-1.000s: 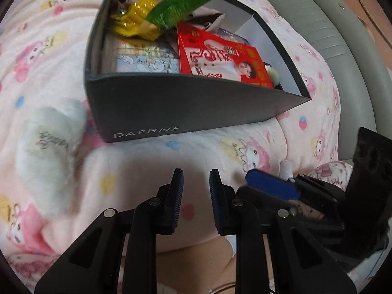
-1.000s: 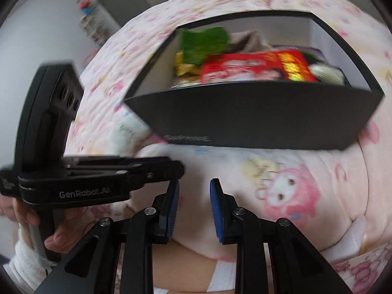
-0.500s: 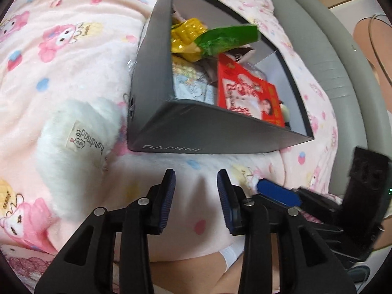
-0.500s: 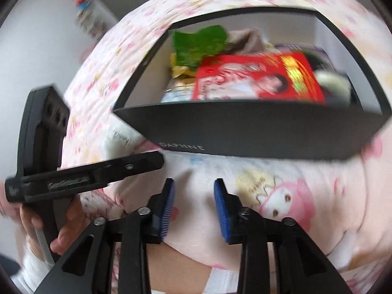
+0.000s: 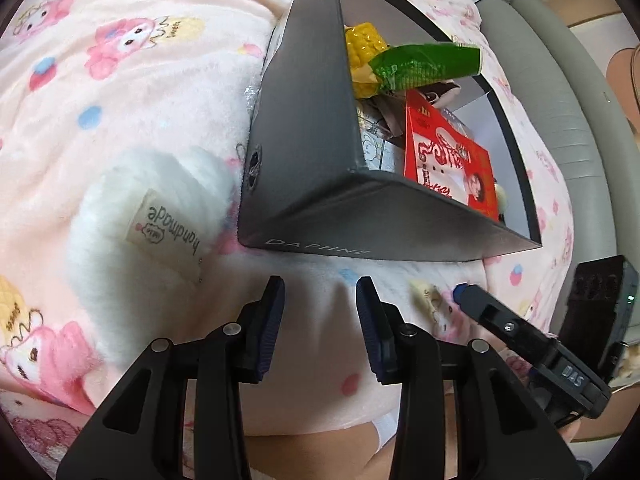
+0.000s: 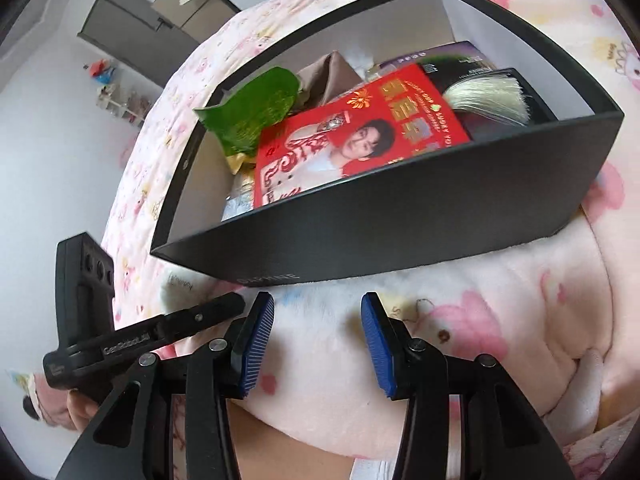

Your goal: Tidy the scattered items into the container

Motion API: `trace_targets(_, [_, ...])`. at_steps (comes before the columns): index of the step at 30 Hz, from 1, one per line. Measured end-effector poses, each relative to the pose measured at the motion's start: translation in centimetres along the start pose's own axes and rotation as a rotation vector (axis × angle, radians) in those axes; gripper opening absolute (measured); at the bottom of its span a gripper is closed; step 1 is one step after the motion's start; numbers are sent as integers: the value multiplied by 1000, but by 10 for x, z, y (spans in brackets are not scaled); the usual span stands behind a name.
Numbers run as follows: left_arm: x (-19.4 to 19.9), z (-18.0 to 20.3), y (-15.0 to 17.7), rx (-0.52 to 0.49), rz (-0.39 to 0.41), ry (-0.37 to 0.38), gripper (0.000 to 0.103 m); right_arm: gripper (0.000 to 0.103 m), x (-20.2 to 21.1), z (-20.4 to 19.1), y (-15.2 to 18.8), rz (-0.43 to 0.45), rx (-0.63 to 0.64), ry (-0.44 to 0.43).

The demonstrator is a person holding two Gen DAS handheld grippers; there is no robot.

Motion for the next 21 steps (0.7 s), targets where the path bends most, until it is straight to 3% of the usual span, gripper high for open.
trace_targets(4, [1, -2, -1, -1, 0, -12, 37, 41, -8, 2, 5, -46, -31, -23])
trace_targets(9, [7, -4, -1, 7, 2, 10, 44, 41, -3, 0, 11, -27, -12, 1])
trace_targets(13, [48, -24, -9, 73, 124, -48, 43, 41, -6, -4, 16, -37, 43, 55])
trace_targets(18, [90, -67, -26, 148, 200, -176, 44, 41, -4, -17, 10, -20, 140, 131])
trace_targets(19, [89, -79, -31, 183, 191, -210, 44, 41, -8, -25, 9, -31, 160, 129])
trace_targets(21, [82, -82, -36, 218, 188, -193, 44, 41, -22, -51, 15, -80, 187, 71])
Point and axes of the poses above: each gripper's, at about its wrist camera, not at the fingertips, and x roughly against the way its jaws point, z to its right, y to its underside, the point moved 10 cm from there along -x, roughly the way its jaws point, and after that the axes turned 4 degrees about -x, right-handed, at the moved point
